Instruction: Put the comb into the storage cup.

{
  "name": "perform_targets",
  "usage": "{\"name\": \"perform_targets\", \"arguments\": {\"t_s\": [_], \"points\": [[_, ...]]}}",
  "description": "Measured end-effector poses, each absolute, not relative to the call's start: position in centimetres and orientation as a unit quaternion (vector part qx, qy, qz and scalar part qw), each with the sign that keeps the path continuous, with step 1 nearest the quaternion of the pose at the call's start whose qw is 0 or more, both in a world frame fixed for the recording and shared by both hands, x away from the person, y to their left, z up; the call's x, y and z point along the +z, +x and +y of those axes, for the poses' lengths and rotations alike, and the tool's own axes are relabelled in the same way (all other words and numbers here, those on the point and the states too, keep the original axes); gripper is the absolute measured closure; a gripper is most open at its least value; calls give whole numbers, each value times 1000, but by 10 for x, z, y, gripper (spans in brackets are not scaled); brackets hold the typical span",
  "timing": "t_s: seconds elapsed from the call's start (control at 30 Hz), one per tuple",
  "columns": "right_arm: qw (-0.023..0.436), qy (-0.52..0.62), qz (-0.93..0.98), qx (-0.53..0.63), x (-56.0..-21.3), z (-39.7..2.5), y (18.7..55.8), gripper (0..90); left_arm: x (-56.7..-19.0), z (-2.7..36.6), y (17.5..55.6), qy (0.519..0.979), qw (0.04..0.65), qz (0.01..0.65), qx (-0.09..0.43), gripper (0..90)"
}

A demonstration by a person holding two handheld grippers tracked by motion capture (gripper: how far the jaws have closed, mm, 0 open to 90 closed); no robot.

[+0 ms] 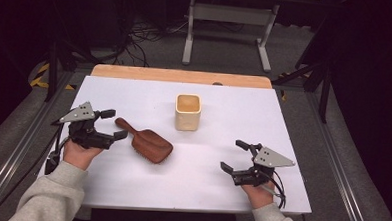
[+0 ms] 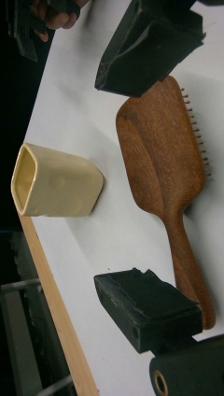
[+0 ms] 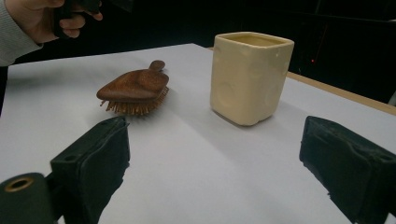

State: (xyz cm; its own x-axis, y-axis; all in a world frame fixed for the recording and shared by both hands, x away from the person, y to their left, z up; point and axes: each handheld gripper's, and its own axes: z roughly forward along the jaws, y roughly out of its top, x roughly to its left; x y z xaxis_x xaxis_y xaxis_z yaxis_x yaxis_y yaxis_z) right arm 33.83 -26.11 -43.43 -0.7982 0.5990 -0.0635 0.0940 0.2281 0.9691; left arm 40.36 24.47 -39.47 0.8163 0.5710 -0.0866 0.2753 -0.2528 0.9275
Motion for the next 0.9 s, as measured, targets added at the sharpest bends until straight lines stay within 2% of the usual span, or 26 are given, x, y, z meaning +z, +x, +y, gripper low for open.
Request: {"name": "perform_targets", "arguments": {"t_s": [0.4, 0.73, 0.83, 0.9], "points": [[215, 228, 753, 579, -434, -262, 338, 94, -385, 236, 430, 801, 522, 266, 125, 132], [212, 226, 754, 580, -434, -262, 339, 93, -381, 231, 452, 810, 513, 260, 115, 110], [212, 224, 754, 580, -434, -262, 339, 93, -381, 227, 457, 820, 500, 256, 112, 119], [211, 223, 754, 581, -434, -262, 339, 93, -382, 225, 460, 825, 497, 249, 103, 158]]}}
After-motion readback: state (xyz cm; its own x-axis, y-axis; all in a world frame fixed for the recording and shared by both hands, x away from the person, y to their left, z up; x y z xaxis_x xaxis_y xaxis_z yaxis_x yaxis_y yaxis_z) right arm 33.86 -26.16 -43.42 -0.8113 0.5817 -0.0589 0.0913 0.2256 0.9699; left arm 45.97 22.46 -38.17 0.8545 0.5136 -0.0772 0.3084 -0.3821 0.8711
